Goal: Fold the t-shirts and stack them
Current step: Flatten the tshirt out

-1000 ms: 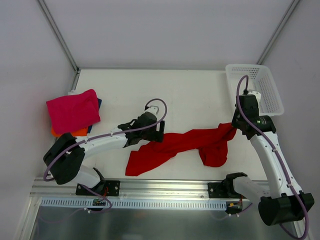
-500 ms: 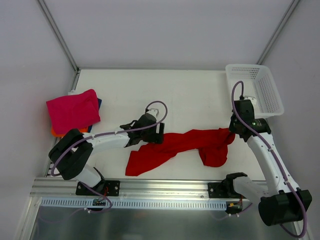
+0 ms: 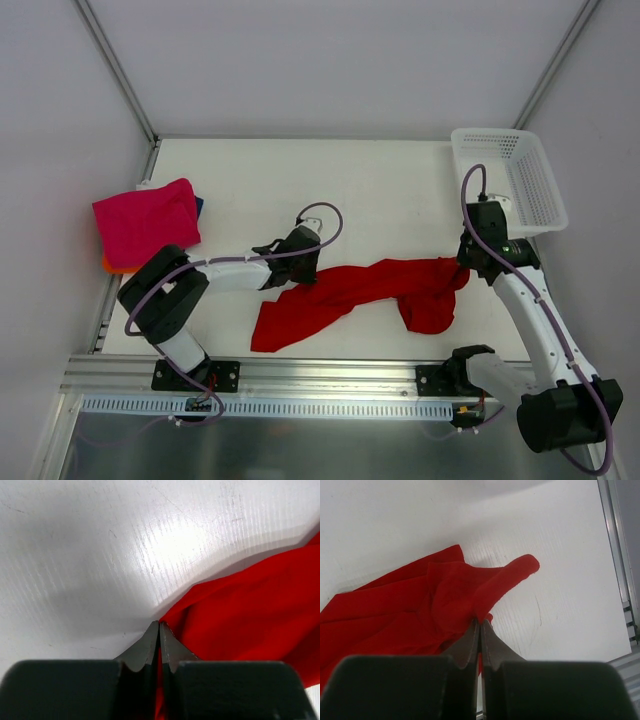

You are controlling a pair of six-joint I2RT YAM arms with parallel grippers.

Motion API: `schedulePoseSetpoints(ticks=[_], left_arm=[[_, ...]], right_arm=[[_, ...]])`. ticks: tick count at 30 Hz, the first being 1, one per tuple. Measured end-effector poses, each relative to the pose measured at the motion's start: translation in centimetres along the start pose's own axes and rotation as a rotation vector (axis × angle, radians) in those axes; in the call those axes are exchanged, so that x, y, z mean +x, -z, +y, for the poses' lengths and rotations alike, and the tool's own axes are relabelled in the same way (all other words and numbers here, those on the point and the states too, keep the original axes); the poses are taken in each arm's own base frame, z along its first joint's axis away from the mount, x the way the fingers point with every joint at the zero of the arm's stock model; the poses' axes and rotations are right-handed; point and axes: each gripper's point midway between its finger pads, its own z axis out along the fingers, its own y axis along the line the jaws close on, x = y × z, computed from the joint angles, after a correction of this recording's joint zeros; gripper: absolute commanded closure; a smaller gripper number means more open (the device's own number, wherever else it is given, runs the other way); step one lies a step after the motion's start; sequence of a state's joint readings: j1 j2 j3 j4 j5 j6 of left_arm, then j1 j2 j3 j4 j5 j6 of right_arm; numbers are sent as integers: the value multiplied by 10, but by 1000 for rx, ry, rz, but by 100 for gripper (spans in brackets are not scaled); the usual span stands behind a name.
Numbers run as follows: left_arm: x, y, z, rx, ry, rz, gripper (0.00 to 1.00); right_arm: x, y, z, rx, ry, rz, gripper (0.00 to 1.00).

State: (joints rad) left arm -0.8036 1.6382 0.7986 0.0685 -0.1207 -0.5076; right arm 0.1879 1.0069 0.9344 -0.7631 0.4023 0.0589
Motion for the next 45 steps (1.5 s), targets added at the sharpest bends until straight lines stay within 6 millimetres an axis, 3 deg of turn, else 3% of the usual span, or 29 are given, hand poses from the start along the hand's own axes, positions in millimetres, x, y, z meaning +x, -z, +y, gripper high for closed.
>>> schedulePoseSetpoints(ticks=[8, 14, 17, 22, 26, 29, 34, 37, 40, 45], left_arm=[[-2, 1, 9, -55, -3, -8, 100], [-9, 13, 32, -185, -12, -13, 100], [-34, 29, 40, -224, 1, -58, 100], [-111, 67, 45, -240, 42, -224, 100], [-155, 91, 52, -257, 48, -313, 100], [-167, 102, 61, -291, 37, -333, 100], [-170, 123, 74, -338, 9, -337, 100], [-174, 138, 79, -362, 12, -357, 100], [-178, 159, 81, -370, 18, -384, 100], [-197, 219, 72, -327, 38, -479, 100]], right_arm=[[0, 0, 0, -3, -4, -5, 100], [6, -3, 3, -15, -2, 7, 99], [7, -4, 5, -22, -2, 7, 99], [9, -6, 9, -34, 0, 7, 99], [13, -10, 11, -36, 2, 14, 99], [12, -10, 14, -44, 3, 9, 99], [2, -9, 18, -58, -3, -27, 99], [-20, 0, 21, -68, -5, -62, 100], [-64, 21, 27, -96, -23, -148, 100], [-142, 81, 29, -162, -63, -339, 99]])
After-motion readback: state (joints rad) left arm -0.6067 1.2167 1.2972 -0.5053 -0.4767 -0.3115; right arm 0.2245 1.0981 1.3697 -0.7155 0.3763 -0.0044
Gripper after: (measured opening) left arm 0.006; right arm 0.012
